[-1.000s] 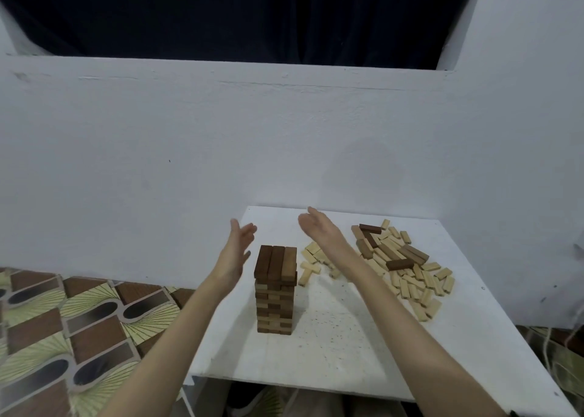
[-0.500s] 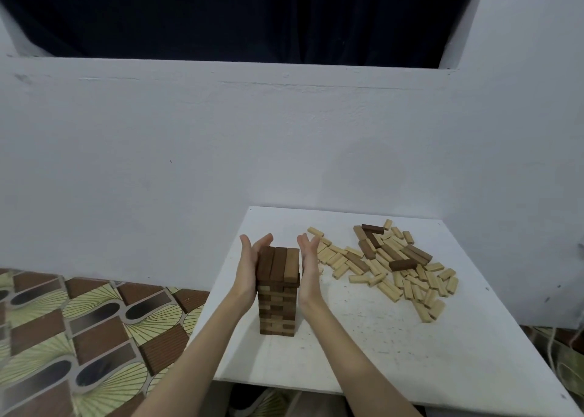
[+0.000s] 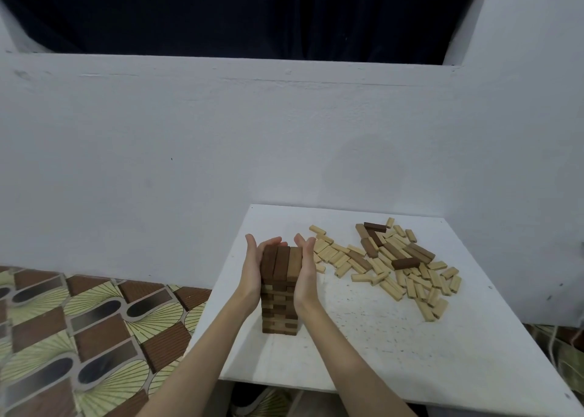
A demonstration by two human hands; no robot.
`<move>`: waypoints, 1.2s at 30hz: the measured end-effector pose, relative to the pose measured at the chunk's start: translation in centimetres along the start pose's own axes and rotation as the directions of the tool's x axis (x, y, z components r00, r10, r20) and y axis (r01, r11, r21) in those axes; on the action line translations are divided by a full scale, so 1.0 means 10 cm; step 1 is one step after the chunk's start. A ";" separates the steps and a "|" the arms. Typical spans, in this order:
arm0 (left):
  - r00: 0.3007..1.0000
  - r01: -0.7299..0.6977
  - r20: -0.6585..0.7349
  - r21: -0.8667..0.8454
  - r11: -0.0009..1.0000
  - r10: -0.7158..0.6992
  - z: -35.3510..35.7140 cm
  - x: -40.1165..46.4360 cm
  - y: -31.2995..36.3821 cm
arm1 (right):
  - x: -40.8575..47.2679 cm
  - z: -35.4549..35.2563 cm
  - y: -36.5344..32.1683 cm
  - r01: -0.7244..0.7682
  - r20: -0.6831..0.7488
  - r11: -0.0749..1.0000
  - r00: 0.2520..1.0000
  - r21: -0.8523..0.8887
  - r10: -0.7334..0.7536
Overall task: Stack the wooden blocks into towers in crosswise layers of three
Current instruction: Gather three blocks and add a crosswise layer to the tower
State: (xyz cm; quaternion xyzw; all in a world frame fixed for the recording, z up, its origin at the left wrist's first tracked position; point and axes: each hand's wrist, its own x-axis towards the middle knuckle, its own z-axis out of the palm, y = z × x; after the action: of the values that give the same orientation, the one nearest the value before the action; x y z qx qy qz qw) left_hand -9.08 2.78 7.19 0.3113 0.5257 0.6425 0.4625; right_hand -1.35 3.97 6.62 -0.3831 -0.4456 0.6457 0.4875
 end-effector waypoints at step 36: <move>0.999 0.050 0.004 -0.053 0.997 -0.049 -0.15 0.06 -0.13 | 0.05 -0.27 0.05 -0.085 -0.015 0.994 0.996 0.066 0.086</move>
State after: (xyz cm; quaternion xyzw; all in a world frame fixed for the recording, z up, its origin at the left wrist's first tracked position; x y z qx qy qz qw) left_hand -10.29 2.75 5.48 0.2865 0.5156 0.6442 0.4869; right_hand 0.86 4.89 5.28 -0.3913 -0.4034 0.6767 0.4756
